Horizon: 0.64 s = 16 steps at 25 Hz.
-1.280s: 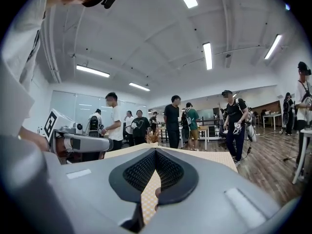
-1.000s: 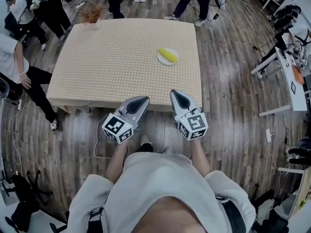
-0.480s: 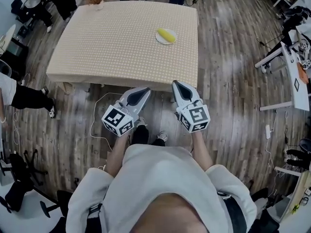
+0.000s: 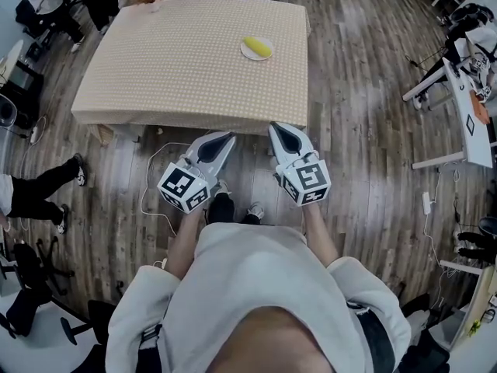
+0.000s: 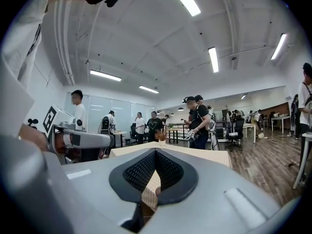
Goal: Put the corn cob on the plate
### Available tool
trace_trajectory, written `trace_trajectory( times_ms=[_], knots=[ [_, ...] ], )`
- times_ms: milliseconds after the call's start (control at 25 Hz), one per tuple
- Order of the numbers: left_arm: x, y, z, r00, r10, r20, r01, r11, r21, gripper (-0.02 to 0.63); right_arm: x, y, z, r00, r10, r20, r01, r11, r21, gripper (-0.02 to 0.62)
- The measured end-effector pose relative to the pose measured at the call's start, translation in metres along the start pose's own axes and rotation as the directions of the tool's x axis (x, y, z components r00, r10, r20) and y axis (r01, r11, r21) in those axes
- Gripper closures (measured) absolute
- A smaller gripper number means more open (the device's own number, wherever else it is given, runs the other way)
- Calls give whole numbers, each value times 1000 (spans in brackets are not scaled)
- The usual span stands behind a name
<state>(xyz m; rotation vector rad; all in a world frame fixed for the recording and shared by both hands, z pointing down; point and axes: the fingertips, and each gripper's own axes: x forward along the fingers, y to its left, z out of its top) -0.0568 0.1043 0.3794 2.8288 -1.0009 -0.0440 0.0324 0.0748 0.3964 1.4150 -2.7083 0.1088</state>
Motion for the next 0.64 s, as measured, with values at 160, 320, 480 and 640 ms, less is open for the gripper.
trace_trajectory(
  times_ms=[160, 320, 480, 640],
  knots=[
    [0, -5, 1, 1000, -2, 4, 2, 1000, 6, 599, -3, 0, 2, 1000, -2, 10, 2, 1000, -1, 598],
    [-3, -9, 2, 1000, -2, 4, 2, 1000, 12, 598, -6, 3, 2, 1000, 0, 15, 0, 1000, -1, 598],
    [-2, -8, 6, 1000, -3, 11, 3, 1000, 23, 598, -4, 3, 4, 1000, 0, 22, 0, 1000, -8, 598],
    [1, -10, 7, 1000, -5, 15, 4, 1000, 26, 598, -3, -1, 4, 1000, 0, 25, 0, 1000, -11, 598]
  ],
)
